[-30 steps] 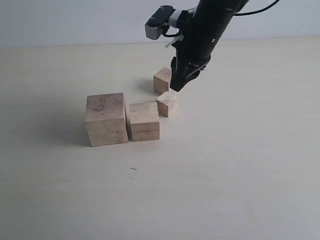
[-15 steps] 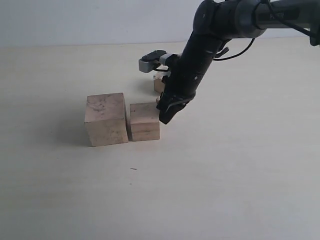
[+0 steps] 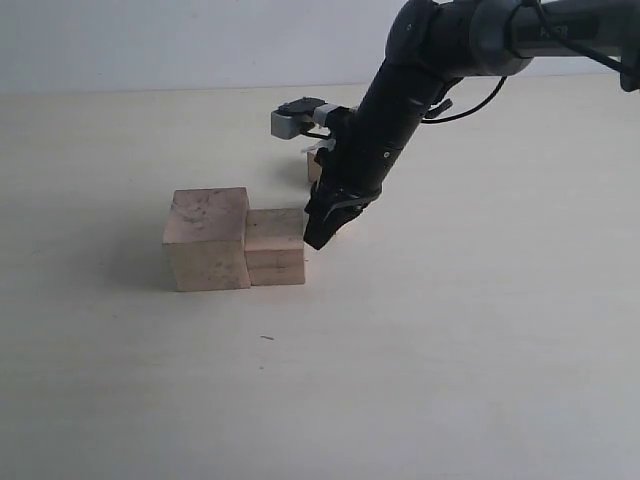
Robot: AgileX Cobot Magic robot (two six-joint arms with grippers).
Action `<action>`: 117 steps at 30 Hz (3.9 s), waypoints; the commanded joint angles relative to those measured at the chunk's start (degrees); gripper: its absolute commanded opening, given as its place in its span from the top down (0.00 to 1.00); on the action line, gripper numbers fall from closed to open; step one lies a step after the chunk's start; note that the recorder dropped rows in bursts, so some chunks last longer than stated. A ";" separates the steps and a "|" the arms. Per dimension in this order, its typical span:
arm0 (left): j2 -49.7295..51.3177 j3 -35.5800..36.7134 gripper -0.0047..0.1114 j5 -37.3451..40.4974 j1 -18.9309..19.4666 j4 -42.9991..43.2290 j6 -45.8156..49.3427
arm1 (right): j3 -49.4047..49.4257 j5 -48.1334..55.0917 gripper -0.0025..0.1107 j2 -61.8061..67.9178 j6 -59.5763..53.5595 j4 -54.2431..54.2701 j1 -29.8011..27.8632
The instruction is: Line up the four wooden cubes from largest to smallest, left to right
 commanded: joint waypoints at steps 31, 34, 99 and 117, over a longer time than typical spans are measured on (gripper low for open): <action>-0.21 0.19 0.96 -0.29 -0.33 -0.29 0.00 | -0.02 -12.95 0.88 -8.40 11.43 -11.71 -0.04; -0.21 0.19 0.96 -0.29 -0.33 -0.29 0.00 | -0.02 -18.98 0.88 -7.56 11.43 -12.12 -0.04; -0.21 0.19 0.96 -0.29 -0.33 -0.29 0.00 | -4.41 0.25 0.98 0.11 40.31 -27.53 -0.56; -0.21 0.19 0.96 -0.29 -0.33 -0.29 0.00 | -4.52 -19.23 0.85 -4.98 7.78 -3.87 -6.29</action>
